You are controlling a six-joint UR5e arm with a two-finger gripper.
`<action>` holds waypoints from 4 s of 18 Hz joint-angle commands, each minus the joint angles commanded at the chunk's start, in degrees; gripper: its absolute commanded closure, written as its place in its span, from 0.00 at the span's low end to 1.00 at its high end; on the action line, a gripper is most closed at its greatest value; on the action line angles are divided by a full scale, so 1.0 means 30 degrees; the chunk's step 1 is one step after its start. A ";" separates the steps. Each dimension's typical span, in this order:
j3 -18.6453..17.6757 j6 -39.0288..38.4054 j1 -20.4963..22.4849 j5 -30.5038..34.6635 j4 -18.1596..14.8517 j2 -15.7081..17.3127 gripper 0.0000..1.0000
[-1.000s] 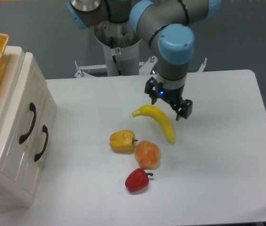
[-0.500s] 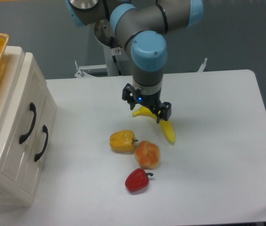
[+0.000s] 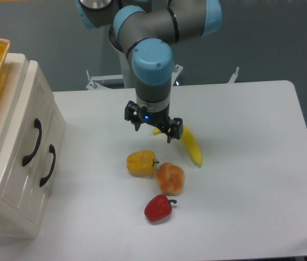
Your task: Slide the top white drawer open
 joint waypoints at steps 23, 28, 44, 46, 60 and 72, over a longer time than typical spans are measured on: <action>0.1112 -0.7672 -0.2170 -0.4449 0.0088 -0.0555 0.00; 0.1787 -0.9669 -0.2287 -0.5390 0.0117 -0.1055 0.00; 0.1962 -1.0694 -0.3225 -0.6913 0.0146 -0.1436 0.00; 0.1992 -1.0695 -0.3225 -0.7234 0.0117 -0.1436 0.00; 0.1992 -1.0753 -0.3723 -0.7412 -0.1083 -0.1319 0.00; 0.1963 -1.0519 -0.3986 -0.8144 -0.0879 -0.1523 0.00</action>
